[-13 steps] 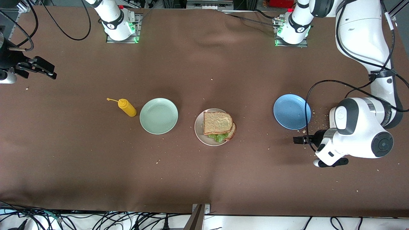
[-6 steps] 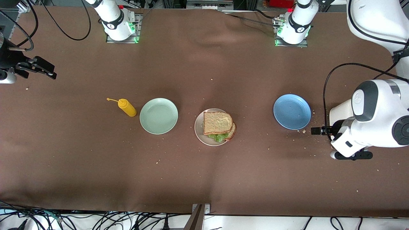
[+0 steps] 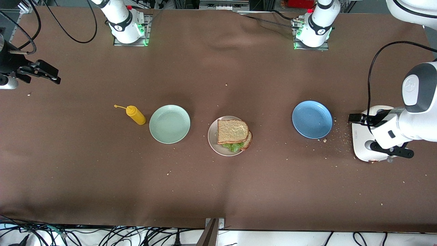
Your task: Make sandwich in beige plate with both arms
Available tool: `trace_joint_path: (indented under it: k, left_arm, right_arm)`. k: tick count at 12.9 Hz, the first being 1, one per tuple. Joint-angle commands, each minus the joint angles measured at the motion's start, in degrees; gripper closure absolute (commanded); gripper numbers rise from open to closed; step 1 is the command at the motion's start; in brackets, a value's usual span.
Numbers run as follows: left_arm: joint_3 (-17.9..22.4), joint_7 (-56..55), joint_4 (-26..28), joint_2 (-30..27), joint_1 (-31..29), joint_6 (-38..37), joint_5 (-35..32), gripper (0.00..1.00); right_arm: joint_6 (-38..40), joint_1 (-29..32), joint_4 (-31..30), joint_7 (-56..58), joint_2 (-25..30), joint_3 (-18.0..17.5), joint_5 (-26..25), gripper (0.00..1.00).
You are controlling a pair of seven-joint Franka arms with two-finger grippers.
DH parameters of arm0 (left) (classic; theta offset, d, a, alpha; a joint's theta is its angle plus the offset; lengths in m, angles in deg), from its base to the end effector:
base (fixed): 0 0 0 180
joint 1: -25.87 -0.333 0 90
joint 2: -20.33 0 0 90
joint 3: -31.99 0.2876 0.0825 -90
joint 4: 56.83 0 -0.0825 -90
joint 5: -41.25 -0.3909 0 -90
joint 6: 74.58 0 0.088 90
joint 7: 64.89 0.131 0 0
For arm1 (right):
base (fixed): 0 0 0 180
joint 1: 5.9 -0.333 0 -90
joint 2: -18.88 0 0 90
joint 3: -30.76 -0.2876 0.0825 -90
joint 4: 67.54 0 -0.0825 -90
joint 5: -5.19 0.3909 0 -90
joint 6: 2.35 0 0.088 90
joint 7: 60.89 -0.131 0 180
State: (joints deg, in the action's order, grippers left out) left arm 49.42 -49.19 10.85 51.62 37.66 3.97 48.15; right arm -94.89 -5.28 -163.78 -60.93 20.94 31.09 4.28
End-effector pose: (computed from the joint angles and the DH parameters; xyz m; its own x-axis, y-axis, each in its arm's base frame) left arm 0.6549 0.0064 0.4138 0.9258 -0.1921 -0.3255 -0.1849 -0.9813 0.0532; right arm 0.5521 -0.0112 0.5437 0.9995 -0.0166 -0.0286 -0.0161 -0.9997 0.0157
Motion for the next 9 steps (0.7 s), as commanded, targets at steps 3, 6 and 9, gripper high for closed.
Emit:
trace_joint_path:
  k: [3, 6, 9]
  left_arm:
    - [-0.56, 1.70, 0.79, -0.71, 0.78, 0.37, -1.45, 0.00]
    - [-0.82, 1.61, 5.33, -4.65, 0.95, 9.04, -3.02, 0.00]
    - [-2.48, 1.78, 25.18, -19.84, -0.44, 20.74, -5.14, 0.00]
  right_arm:
    - [1.48, 0.53, 1.06, -0.57, -0.04, -0.25, 1.00, 0.00]
    - [1.39, 0.53, 1.06, -0.57, -0.04, -0.33, 1.00, 0.00]
    - [1.48, 0.53, 1.06, -0.57, -0.04, -0.33, 0.99, 0.00]
